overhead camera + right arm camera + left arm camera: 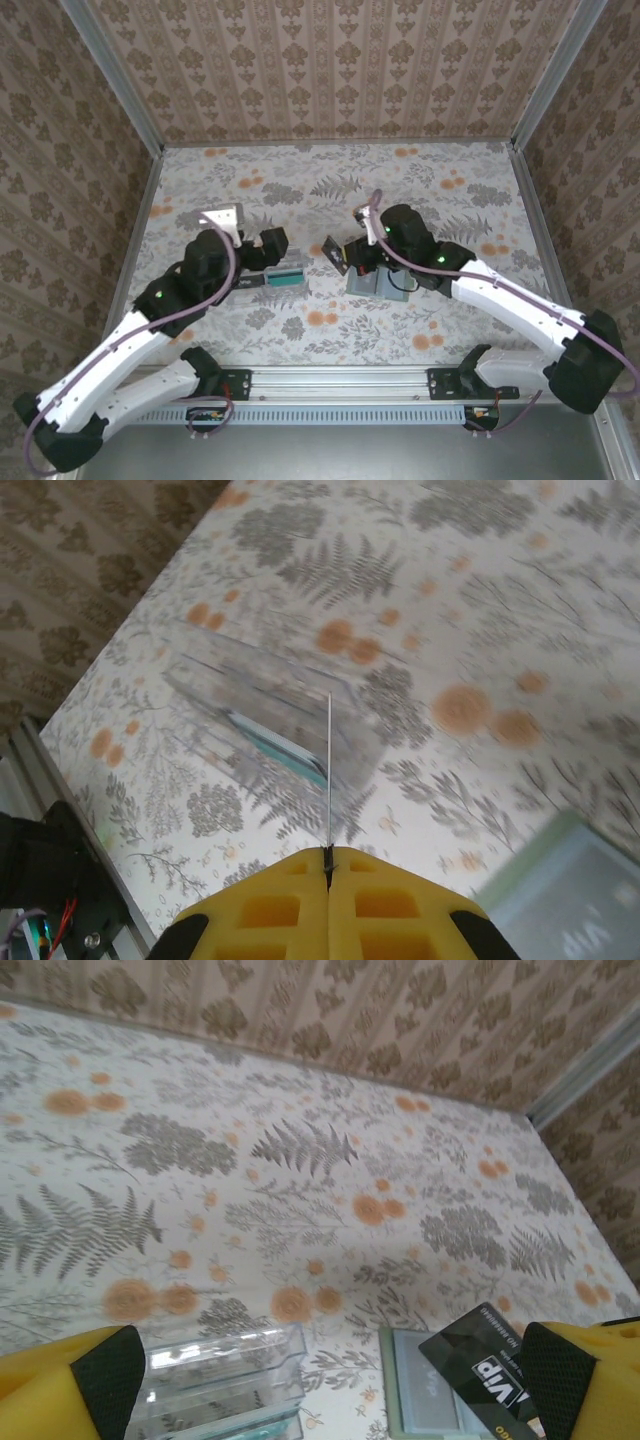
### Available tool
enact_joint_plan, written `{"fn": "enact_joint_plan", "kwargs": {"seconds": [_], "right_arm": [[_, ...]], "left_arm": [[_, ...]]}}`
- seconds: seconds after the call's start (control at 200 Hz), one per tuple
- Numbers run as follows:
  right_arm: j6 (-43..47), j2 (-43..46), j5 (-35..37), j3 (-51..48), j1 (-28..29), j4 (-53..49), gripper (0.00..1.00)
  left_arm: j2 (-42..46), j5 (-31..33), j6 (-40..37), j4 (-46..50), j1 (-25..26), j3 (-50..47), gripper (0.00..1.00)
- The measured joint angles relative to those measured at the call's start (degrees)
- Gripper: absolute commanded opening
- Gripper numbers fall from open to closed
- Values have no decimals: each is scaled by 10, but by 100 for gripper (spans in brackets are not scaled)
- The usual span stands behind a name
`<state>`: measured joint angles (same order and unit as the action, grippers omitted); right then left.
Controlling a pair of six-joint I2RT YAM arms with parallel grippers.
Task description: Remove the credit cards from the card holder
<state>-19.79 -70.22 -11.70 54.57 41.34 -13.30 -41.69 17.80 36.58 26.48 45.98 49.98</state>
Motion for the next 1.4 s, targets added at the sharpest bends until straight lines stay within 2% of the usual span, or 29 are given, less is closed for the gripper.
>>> {"fn": "enact_joint_plan", "kwargs": {"seconds": [0.245,0.64,0.96,1.395], "right_arm": [[95,-105,12,88,63,22,0],[231,-228,8,173,125,71,0],[363,-304,-5,205,159,108,0],[516,-384,-21,260,181,125,0]], "left_arm": [[91,30,-7,49,-11,-1,100],[162,68,-24,119,-11,-2,100],[218,94,-34,161,-11,0,100],[240,106,-34,198,-11,6,100]]}}
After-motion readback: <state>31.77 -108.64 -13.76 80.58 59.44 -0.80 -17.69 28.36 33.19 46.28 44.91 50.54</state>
